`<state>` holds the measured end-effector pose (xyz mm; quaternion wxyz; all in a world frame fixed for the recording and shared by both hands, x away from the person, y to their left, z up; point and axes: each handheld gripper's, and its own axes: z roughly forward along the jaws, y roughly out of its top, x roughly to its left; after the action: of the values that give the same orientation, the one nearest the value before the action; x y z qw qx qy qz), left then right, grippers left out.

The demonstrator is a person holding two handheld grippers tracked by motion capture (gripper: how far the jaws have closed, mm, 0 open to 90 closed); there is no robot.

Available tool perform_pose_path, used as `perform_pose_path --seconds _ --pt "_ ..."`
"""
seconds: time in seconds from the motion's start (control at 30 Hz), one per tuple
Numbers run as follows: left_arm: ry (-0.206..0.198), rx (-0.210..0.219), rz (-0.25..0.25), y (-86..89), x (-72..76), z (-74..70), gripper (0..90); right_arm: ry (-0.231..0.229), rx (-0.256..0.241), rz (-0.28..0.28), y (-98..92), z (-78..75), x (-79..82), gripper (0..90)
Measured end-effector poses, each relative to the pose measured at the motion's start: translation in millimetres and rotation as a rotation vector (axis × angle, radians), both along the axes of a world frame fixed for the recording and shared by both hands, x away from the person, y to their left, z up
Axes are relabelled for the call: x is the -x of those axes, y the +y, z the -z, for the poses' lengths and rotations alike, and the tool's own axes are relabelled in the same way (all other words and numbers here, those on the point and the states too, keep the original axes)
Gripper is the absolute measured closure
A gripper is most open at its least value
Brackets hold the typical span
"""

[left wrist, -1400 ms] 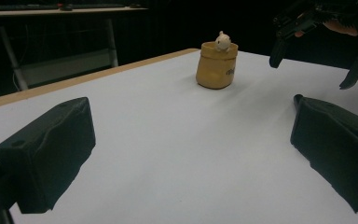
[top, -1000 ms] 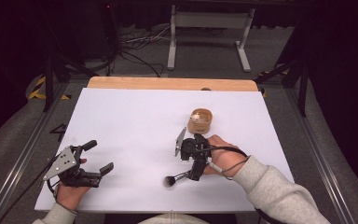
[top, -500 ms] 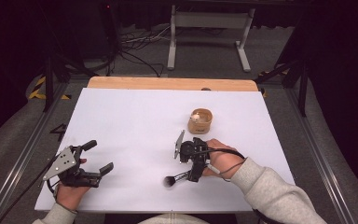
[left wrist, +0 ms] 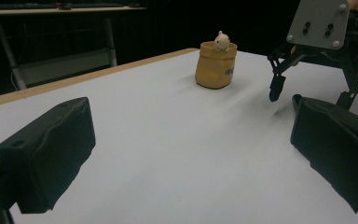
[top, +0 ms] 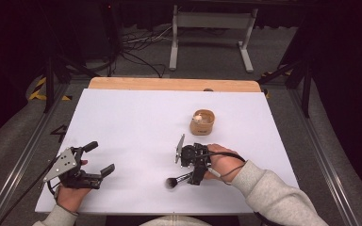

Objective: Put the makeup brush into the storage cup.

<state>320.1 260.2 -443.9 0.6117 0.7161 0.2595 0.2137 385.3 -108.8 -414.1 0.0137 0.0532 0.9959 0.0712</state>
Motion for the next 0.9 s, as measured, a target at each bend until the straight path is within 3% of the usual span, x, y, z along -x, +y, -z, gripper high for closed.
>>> perform_pose_path --seconds 0.9 --pt "0.007 0.005 0.006 1.1 -0.3 -0.2 0.3 0.011 0.061 -0.047 2.3 8.9 1.4 43.5"
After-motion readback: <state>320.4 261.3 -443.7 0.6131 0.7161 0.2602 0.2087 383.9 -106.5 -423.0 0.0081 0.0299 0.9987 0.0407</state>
